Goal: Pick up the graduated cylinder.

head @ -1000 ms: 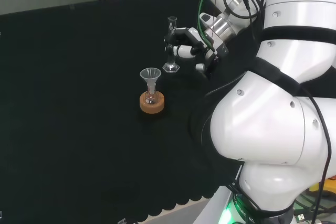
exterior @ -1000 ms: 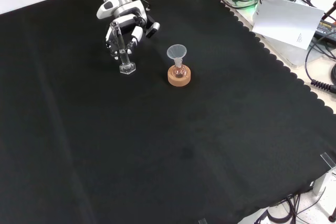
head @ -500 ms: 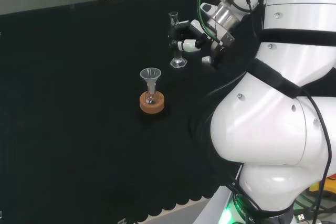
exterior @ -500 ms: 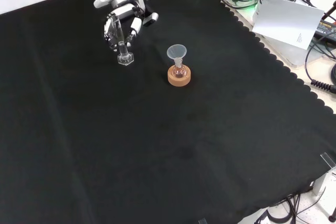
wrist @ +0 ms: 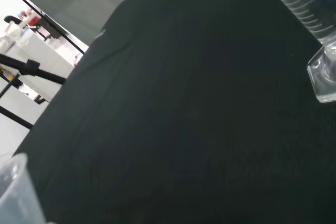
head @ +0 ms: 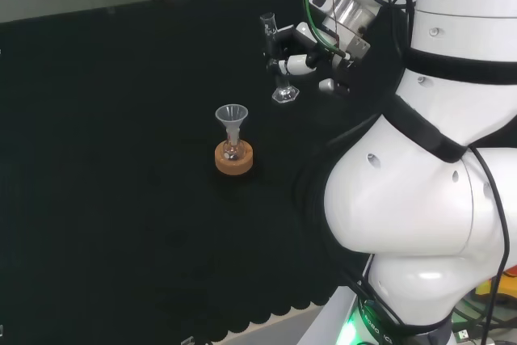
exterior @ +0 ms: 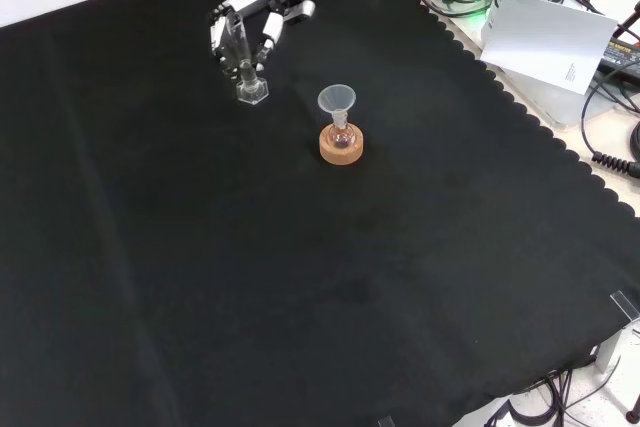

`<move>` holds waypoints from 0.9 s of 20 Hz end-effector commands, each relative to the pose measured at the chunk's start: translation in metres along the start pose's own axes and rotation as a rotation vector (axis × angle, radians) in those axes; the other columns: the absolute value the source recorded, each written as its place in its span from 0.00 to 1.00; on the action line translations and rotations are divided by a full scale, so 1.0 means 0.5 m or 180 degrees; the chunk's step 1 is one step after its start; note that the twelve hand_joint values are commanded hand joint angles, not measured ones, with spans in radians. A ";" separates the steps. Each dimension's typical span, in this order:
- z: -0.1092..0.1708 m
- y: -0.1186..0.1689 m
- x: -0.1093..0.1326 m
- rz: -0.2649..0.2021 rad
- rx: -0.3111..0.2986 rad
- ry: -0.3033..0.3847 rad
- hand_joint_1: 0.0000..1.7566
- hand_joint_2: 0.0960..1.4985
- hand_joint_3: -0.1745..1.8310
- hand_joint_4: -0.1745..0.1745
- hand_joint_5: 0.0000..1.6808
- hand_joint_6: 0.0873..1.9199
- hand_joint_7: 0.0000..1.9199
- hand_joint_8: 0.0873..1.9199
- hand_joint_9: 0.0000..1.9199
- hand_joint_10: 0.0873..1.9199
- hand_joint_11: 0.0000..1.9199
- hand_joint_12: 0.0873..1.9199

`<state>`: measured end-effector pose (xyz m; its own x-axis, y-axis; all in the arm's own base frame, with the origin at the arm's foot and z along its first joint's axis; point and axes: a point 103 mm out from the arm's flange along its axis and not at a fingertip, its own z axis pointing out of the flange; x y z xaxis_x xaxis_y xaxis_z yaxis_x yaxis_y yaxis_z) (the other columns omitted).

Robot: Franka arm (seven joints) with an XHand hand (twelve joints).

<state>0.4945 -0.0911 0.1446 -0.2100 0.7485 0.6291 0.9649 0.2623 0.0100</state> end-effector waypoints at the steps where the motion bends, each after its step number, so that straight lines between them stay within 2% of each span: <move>1: -0.013 -0.059 0.040 0.0067 0.0209 -0.0243 0.72 0.73 0.09 0.00 0.57 0.50 0.52 0.50 0.67 0.08 0.56 0.45; 5: -0.021 -0.092 0.051 0.0083 0.0297 -0.0344 0.72 0.73 0.09 0.00 0.57 0.50 0.52 0.50 0.67 0.07 0.56 0.45; 9: -0.023 -0.121 0.064 0.0123 0.0483 -0.0559 0.72 0.73 0.09 0.00 0.58 0.50 0.52 0.50 0.68 0.07 0.56 0.44; 18: -0.034 -0.190 0.087 0.0167 0.0724 -0.0933 0.72 0.72 0.09 0.00 0.58 0.50 0.52 0.50 0.68 0.07 0.56 0.44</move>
<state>0.4154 -0.0925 0.1801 -0.2162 0.8698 0.4434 0.9345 0.3160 -0.1642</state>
